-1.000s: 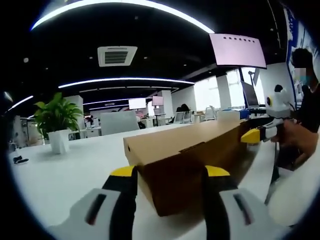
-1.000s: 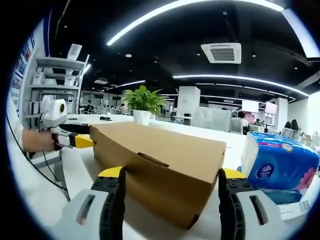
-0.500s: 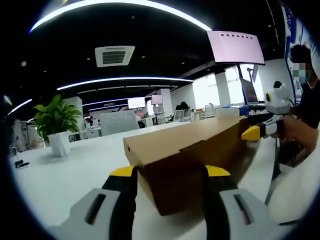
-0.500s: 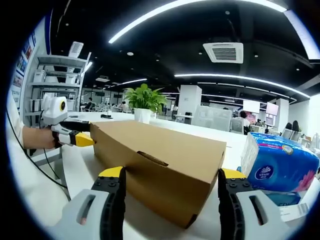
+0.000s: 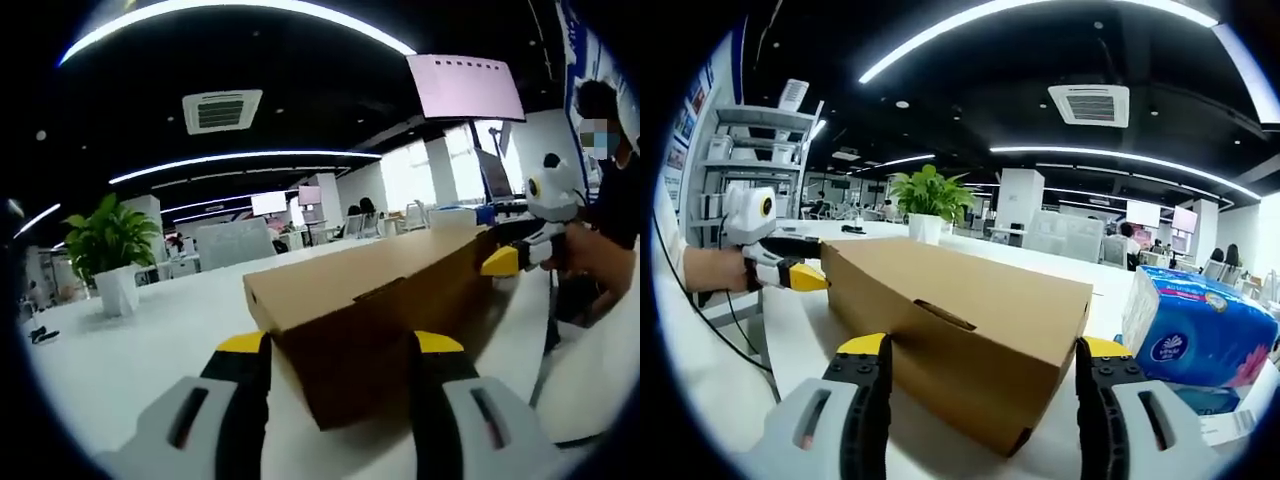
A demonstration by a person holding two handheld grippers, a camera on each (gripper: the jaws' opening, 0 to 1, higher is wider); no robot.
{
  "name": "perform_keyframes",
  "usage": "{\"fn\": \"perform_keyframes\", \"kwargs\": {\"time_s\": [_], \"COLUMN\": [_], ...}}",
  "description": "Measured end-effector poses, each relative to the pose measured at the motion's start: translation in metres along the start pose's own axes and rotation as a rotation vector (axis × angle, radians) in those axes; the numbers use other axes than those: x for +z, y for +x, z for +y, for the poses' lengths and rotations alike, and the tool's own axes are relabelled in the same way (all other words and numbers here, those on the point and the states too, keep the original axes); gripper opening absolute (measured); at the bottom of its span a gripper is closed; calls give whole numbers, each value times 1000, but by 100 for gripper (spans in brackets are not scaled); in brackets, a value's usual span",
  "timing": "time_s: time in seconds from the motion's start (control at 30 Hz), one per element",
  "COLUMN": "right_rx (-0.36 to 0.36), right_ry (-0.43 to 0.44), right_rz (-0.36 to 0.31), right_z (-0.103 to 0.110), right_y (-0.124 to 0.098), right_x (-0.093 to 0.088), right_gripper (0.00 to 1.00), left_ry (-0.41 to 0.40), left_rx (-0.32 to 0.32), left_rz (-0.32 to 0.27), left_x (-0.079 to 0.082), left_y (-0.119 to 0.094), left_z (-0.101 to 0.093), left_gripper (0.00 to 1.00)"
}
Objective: Operate the shoe box by opening the lid, removing the specified soft item, and placing it in the target area until the item is outside and the box remains undamaged.
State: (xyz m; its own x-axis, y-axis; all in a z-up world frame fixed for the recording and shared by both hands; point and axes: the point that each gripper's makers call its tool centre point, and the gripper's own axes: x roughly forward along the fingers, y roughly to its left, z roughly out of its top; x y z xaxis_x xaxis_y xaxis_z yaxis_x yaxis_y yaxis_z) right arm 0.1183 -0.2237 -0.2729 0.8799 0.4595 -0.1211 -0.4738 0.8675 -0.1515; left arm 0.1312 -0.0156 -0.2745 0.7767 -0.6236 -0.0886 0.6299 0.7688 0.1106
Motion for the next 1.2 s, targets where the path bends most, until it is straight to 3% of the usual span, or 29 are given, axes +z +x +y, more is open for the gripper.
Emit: {"fn": "perform_keyframes", "kwargs": {"time_s": [0.7, 0.97, 1.13, 1.2], "right_rx": [11, 18, 31, 23], "right_ry": [5, 6, 58, 31], "right_rz": [24, 45, 37, 34], "right_z": [2, 2, 2, 1], "right_y": [-1, -2, -5, -5], "right_x": [1, -1, 2, 2], "right_gripper": [77, 76, 75, 73], "left_ry": [-31, 78, 20, 12], "left_rx": [-1, -1, -37, -43], "left_rz": [26, 34, 32, 34], "left_x": [2, 3, 6, 6], "left_y": [-3, -2, -4, -5], "left_z": [5, 4, 1, 1], "left_gripper": [52, 52, 56, 55]}}
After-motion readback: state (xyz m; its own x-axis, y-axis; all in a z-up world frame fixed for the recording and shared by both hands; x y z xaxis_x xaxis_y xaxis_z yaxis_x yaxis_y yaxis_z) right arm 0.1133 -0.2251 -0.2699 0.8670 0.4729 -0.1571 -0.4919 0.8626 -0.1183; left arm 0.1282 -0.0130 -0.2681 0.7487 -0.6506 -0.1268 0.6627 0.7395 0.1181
